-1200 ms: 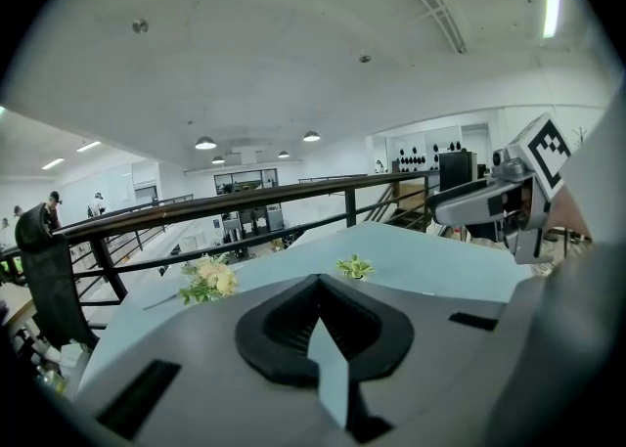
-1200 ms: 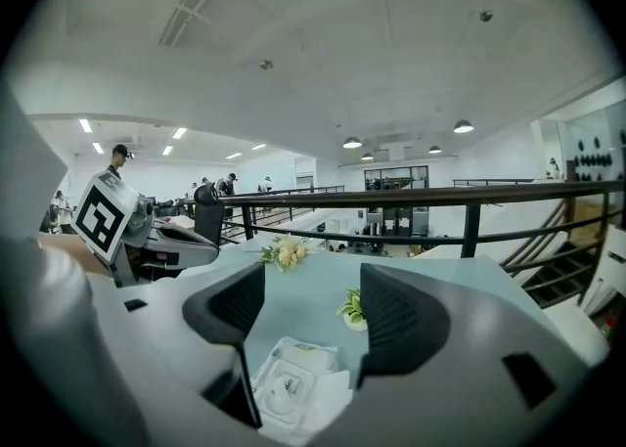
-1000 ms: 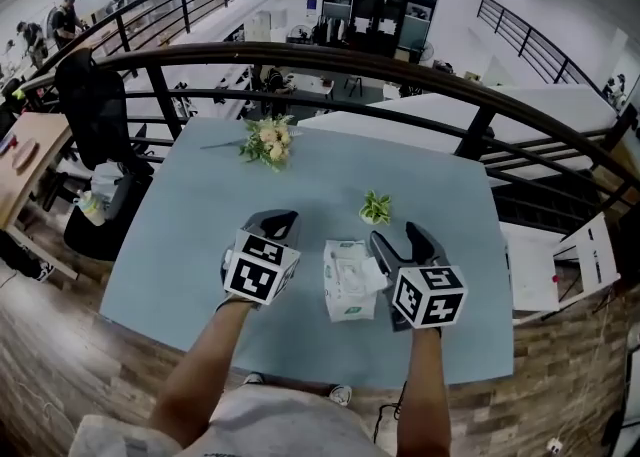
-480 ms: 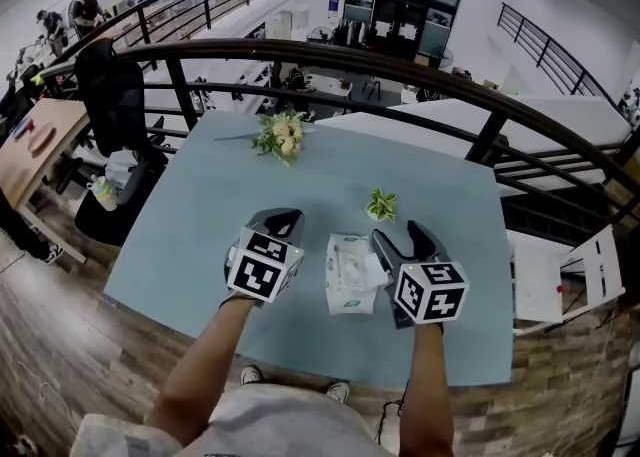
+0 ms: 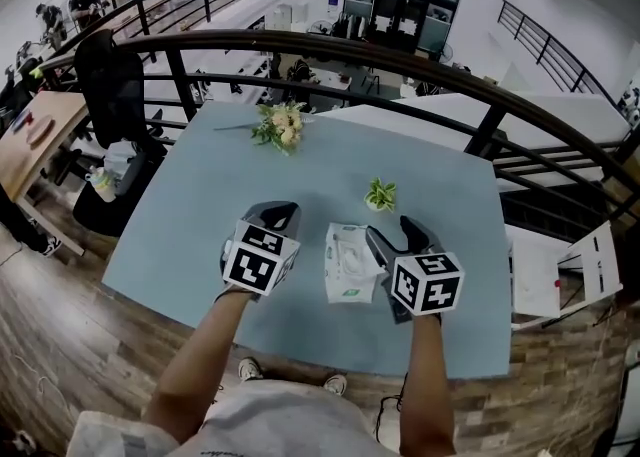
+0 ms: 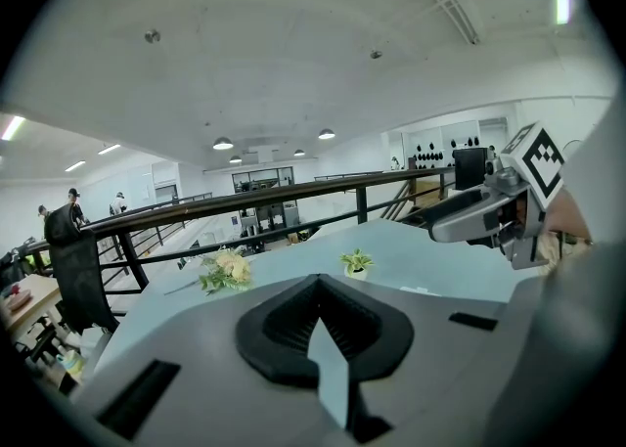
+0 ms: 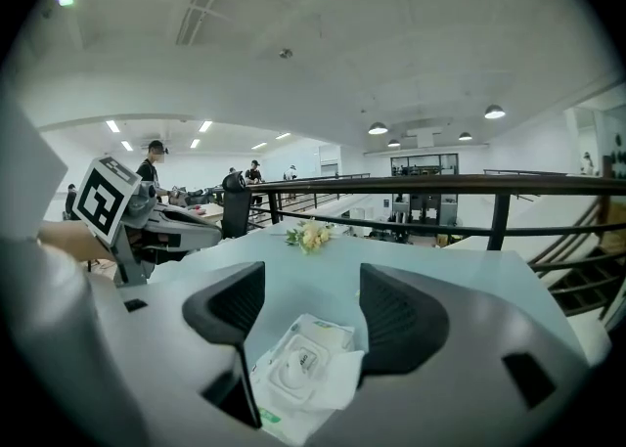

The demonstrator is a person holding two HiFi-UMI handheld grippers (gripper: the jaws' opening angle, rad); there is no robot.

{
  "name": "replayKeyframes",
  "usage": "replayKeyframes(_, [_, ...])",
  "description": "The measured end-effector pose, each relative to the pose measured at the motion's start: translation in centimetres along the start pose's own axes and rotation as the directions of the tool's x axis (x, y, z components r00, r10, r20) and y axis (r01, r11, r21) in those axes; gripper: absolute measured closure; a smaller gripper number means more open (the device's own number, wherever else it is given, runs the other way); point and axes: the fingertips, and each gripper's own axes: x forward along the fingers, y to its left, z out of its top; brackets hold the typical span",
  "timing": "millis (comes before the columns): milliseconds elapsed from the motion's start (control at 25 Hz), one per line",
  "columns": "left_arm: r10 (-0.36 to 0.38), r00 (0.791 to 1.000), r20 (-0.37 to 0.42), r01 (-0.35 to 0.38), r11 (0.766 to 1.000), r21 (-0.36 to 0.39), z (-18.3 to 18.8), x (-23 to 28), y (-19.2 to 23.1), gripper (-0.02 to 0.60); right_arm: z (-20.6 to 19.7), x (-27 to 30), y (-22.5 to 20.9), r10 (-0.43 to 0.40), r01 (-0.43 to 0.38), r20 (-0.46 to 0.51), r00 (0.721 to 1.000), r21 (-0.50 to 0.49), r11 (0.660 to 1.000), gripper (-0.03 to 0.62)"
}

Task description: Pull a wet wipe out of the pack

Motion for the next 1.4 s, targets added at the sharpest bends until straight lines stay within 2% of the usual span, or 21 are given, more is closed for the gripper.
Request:
replayKeyframes(680, [-0.019,0.999,-0.039,0.018,1.000,-0.006,-2.1,0.5,-1.9,0.588,-7.2,1.7,1.4,0.071,-0.069,-0.160,0.985,0.016,0.997,0.293])
replayKeyframes(1000, [-0.008,0.998,-0.055,0.009,1.000,0.009,-2.9,0.7,-2.2,0.588,-9.4,2.8,1.7,0.113,-0.105,-0.190,0.975,0.055,0.993,0.319])
replayKeyframes(1280, [0.009,0.998,-0.060,-0.009,1.000,-0.004,-3.7,0.8,-2.3,0.588,-10.9,3.7,1.8,0.139,-0.127,-0.223,0.965,0.065,0.990,0.321])
replayKeyframes(1400, [0.015,0.997,-0.074,-0.016,1.000,-0.012,-4.5,0.9,-2.3,0.588,-11.8,4.1,1.9,0.145,-0.131,-0.234,0.961,0.075,0.989,0.342])
